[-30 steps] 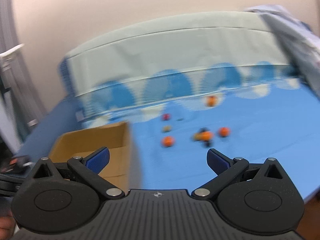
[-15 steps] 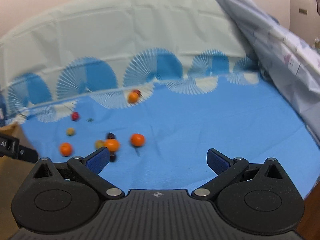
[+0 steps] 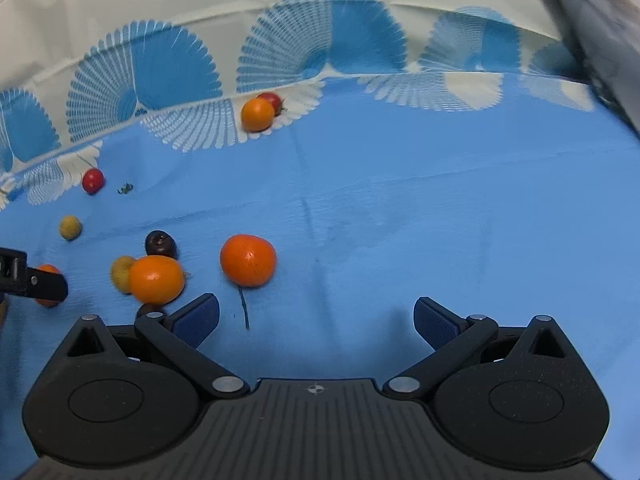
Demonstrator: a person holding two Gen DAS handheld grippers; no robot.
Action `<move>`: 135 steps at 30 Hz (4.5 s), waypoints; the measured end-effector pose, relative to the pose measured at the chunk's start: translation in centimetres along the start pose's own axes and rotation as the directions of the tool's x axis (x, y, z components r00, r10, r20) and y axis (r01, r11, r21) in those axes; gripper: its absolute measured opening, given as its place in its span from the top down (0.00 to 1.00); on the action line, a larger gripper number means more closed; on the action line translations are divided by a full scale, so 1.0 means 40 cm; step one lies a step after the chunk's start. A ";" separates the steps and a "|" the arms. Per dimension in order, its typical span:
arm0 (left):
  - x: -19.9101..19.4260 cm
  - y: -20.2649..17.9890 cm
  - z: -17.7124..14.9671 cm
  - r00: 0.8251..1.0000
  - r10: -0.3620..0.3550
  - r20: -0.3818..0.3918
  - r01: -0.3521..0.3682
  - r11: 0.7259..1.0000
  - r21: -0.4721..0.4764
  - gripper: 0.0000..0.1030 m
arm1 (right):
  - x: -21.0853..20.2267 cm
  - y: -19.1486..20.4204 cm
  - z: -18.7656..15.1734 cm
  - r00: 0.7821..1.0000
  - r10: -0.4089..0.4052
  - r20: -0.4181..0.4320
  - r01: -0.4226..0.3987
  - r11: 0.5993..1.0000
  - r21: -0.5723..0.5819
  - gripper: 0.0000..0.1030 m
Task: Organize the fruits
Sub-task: 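Reach both tools to the fruits and close each on a tangerine, then carry the tangerines over the box with both tools, then open both tools to drop the tangerines into the box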
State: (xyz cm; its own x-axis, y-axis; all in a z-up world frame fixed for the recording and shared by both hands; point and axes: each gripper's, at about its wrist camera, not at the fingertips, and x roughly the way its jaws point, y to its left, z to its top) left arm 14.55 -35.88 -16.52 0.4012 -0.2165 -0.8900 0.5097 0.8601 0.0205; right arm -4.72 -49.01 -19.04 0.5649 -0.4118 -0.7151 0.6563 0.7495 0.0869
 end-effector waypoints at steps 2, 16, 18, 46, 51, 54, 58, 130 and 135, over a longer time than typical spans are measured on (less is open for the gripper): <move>0.022 0.013 -0.004 1.000 0.018 -0.001 -0.018 1.000 -0.009 0.00 | 0.032 0.010 0.005 1.000 0.005 0.001 -0.005 1.000 -0.009 0.00; 0.098 0.044 0.043 0.995 0.088 -0.048 -0.092 0.992 -0.090 0.00 | 0.094 0.065 0.012 0.993 -0.091 0.076 0.100 0.987 -0.126 0.01; 0.083 0.037 0.048 0.994 0.109 -0.016 -0.110 0.990 -0.084 0.11 | 0.086 0.080 0.014 0.994 -0.084 0.073 0.094 0.984 -0.152 0.08; -0.559 0.168 -0.203 0.963 -0.198 0.185 0.193 0.980 0.043 0.59 | -0.577 0.181 -0.080 0.978 0.113 0.178 -0.107 0.993 -0.044 0.63; -0.682 0.291 -0.299 0.975 -0.128 0.183 0.125 0.992 0.024 0.59 | -0.706 0.289 -0.124 0.969 0.188 0.161 -0.174 0.980 -0.097 0.63; -0.733 0.369 -0.357 0.982 -0.084 0.169 0.085 0.996 0.002 0.59 | -0.768 0.359 -0.158 0.962 0.236 0.140 -0.219 0.967 -0.127 0.63; -0.784 0.475 -0.434 0.987 -0.039 0.153 0.046 0.998 -0.046 0.59 | -0.834 0.457 -0.217 0.953 0.283 0.107 -0.263 0.950 -0.169 0.63; -0.362 0.688 -0.432 0.996 0.045 -0.079 -0.050 0.997 -0.058 0.44 | -0.466 0.892 -0.290 0.942 0.263 -0.208 -0.328 0.848 -0.416 0.62; -0.383 0.711 -0.422 0.996 0.053 -0.072 -0.060 0.993 -0.099 0.19 | -0.493 0.887 -0.262 0.954 0.236 -0.185 -0.293 0.864 -0.409 0.51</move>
State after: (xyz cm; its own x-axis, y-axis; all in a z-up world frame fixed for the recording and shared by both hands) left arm 10.03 -0.32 -10.00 0.3713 -0.1369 -0.9184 0.4070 0.9130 0.0285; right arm 2.20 -8.88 -9.11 0.6010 -0.1204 -0.7901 0.1971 0.9804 0.0005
